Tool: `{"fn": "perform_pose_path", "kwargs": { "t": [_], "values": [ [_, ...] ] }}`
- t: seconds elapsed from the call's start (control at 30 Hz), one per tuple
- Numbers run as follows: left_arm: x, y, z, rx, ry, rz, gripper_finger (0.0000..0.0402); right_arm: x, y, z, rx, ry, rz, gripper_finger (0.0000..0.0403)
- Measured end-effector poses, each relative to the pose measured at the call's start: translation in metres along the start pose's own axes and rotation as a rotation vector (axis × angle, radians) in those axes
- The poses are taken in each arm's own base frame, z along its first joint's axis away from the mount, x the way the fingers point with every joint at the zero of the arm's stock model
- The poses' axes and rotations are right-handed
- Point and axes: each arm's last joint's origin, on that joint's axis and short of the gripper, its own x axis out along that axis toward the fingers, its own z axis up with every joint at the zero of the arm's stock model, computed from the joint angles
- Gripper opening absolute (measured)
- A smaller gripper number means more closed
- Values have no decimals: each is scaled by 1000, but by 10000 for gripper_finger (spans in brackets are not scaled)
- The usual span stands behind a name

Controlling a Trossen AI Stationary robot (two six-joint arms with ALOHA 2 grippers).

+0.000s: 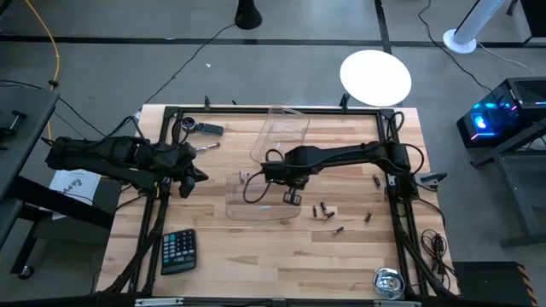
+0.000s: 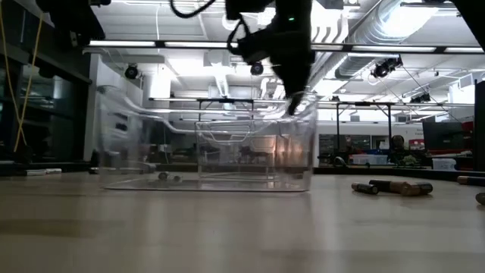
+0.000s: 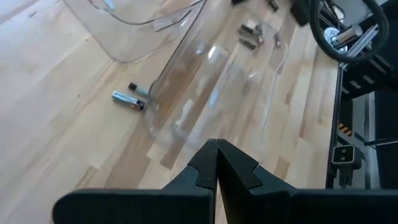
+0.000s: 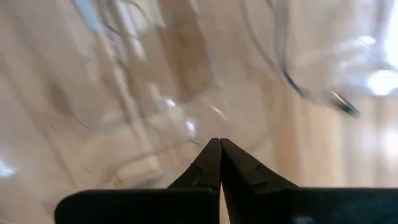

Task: Sort batteries
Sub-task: Put the silver battery into the bottom transparent bin

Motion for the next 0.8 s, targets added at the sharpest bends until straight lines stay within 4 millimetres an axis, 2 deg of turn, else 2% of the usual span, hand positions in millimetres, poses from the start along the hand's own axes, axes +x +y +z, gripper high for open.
{"fn": "perform_pose_path", "kwargs": {
  "t": [0.23,0.47,0.63,0.8],
  "values": [
    [8,2,-4,-57,71,62,0,-30,-15,-22,12,6,-109,0],
    [31,5,2,-51,148,173,10,-55,-35,-54,163,-71,-139,0],
    [46,26,5,-68,257,392,36,-62,-49,-81,317,-140,-129,0],
    [60,60,13,-215,410,581,68,-50,-54,-97,448,-250,-25,0]
  ]
}}
